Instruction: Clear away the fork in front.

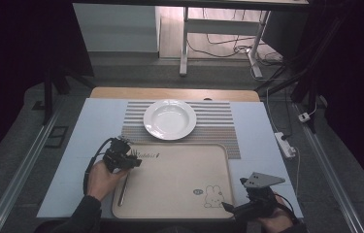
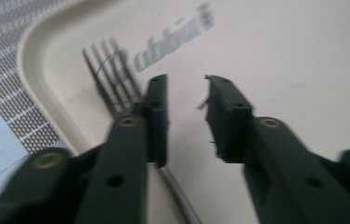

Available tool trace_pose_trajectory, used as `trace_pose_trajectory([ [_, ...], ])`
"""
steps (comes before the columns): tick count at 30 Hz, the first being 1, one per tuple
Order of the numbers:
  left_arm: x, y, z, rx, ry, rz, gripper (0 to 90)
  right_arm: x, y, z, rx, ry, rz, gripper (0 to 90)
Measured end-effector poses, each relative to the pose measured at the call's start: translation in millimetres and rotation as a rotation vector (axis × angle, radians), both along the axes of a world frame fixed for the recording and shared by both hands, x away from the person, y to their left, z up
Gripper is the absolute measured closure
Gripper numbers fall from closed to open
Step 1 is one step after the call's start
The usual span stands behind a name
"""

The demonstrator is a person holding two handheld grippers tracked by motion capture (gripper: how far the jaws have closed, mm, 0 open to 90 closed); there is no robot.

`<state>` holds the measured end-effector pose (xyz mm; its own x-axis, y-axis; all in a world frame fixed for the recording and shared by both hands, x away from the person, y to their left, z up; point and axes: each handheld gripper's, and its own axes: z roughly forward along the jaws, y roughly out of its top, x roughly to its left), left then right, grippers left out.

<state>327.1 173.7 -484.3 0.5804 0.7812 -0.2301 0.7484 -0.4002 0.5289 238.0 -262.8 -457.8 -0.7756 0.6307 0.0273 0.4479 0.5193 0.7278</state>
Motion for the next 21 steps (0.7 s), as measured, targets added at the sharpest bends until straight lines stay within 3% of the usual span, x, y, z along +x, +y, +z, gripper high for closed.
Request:
trace_pose_trajectory([
  [4, -25.4, 9.5, 16.9, -0.064, -0.099, -0.086, 41.3, -1.7, -3.9, 1.1, 0.006, -0.003, -0.016, 0.0],
  [7, -46.1, 17.6, 23.2, -0.09, -0.146, -0.089, 31.1, -3.8, -6.3, 1.9, 0.005, -0.005, -0.026, 0.0],
  [12, -81.2, 37.5, 21.2, -0.187, -0.166, -0.102, 14.1, -7.2, -9.5, 2.7, 0.012, -0.01, -0.038, 0.0],
  [21, -124.5, 71.9, 12.9, -0.194, -0.193, -0.022, 1.5, -12.0, -14.0, 4.2, 0.031, -0.012, -0.051, 0.0],
])
